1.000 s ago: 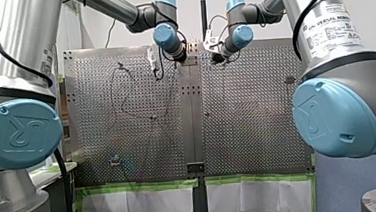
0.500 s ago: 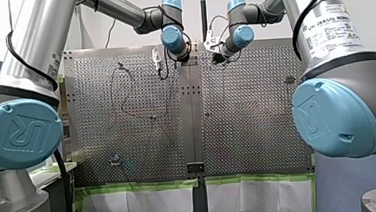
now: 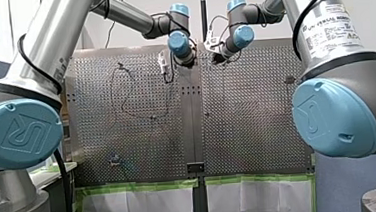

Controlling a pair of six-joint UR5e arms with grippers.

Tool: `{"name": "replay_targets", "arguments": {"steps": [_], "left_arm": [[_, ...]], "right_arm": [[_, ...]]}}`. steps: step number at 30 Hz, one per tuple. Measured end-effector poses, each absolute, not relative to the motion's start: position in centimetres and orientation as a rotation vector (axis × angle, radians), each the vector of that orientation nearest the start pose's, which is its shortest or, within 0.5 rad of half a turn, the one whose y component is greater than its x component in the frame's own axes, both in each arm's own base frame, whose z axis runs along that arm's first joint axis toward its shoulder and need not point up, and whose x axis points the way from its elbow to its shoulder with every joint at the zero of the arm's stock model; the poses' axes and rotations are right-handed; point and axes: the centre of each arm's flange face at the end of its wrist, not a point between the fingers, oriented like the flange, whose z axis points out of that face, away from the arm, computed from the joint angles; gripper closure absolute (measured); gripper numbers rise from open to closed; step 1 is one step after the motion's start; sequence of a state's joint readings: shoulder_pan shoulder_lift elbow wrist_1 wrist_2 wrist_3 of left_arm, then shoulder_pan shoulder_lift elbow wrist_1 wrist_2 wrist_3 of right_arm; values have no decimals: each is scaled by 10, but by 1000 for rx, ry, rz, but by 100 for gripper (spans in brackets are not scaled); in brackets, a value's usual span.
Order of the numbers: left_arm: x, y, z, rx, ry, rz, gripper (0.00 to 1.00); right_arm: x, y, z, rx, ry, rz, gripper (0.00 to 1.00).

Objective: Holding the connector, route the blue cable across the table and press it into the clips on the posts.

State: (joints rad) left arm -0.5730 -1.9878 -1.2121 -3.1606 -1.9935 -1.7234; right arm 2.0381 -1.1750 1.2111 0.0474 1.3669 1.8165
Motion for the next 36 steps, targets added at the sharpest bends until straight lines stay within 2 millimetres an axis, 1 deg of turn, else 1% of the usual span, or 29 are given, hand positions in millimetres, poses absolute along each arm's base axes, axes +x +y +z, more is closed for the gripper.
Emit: {"name": "replay_targets", "arguments": {"steps": [4,10,11,12,13,14,15,16,17,18,19,20,21,22,27,31,34,36], "left_arm": [[501,-436,413,25,1657,-190,2],[506,-436,404,13,1672,-157,2],[506,-436,404,12,1673,-156,5],[506,-436,404,13,1675,-154,5],[505,-436,403,13,1676,-153,22],[505,-436,403,12,1676,-151,33],[505,-436,403,10,1677,-147,33],[504,-436,403,8,1677,-144,51],[504,-436,403,6,1677,-137,63],[503,-436,403,6,1676,-131,63],[503,-436,403,5,1676,-126,74],[502,-436,403,5,1676,-123,90],[502,-437,403,5,1676,-120,90],[501,-437,403,5,1675,-118,100],[498,-437,401,-7,1676,-97,100],[494,-435,392,-17,1689,-68,100],[490,-434,383,-24,1701,-51,100],[487,-434,375,-29,1705,-50,100]], "right_arm": [[427,-506,433,-2245,1473,-2351,100],[427,-507,433,-2245,1474,-2350,100],[427,-507,433,-2245,1474,-2350,100],[427,-507,433,-2245,1474,-2350,100],[427,-507,433,-2245,1474,-2350,100],[427,-507,433,-2245,1474,-2350,100],[427,-507,433,-2245,1474,-2350,100],[427,-507,433,-2245,1474,-2350,100],[427,-507,433,-2245,1474,-2350,100],[427,-507,433,-2245,1474,-2350,100],[427,-507,433,-2245,1474,-2350,100],[427,-507,433,-2245,1474,-2350,100],[427,-506,433,-2245,1474,-2350,100],[428,-506,433,-2246,1473,-2349,100],[429,-505,432,-2247,1469,-2345,100],[431,-502,429,-2252,1469,-2334,100],[431,-500,421,-2261,1476,-2311,100],[429,-498,412,-2270,1490,-2286,100]]}}
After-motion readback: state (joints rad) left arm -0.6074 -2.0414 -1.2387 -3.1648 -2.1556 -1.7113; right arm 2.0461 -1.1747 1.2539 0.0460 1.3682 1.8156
